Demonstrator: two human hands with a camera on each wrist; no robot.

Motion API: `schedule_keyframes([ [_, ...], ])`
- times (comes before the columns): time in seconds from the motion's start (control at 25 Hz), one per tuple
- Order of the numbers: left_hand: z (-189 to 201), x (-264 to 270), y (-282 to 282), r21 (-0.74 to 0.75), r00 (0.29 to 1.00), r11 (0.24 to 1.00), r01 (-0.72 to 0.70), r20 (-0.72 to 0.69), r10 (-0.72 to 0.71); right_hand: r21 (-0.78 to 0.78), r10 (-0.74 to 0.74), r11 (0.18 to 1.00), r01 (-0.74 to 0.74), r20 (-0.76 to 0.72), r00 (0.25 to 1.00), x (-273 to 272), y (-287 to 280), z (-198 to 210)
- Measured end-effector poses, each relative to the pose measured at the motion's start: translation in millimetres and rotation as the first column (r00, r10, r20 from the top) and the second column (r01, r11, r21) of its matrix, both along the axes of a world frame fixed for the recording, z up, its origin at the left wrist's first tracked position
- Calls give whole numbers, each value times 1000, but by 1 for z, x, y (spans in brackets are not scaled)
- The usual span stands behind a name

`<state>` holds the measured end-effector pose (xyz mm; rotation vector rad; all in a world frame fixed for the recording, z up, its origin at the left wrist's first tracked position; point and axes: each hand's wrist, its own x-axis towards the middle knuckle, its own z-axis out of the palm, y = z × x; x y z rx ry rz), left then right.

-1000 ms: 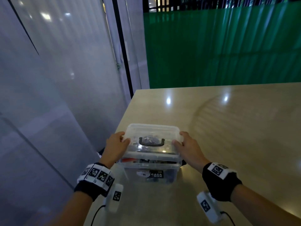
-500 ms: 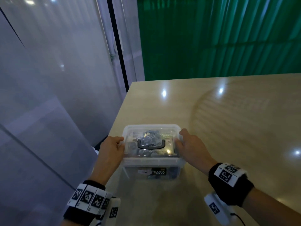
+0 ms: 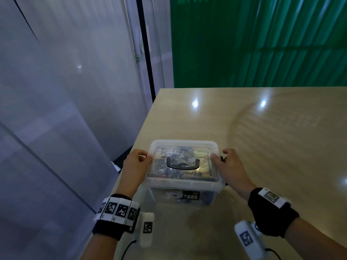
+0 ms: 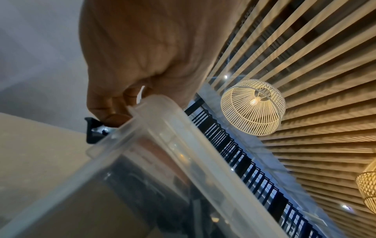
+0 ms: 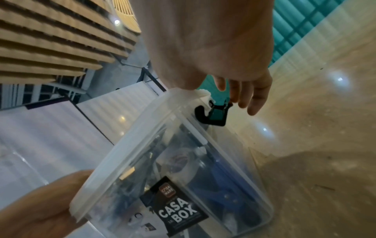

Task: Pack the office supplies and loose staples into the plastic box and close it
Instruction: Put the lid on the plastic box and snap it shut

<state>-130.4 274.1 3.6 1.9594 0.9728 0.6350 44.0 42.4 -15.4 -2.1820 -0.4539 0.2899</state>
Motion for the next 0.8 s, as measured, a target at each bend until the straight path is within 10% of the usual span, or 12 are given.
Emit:
schedule_keyframes([
  [0.32, 8, 2, -5, 10, 999, 999, 46, -23, -46, 238, 114, 971, -23, -379, 918, 6, -3, 1],
  [0.8, 4, -2, 7, -243, 995, 966, 85, 80, -67, 224, 251, 963, -149, -549, 797, 11, -22, 18],
])
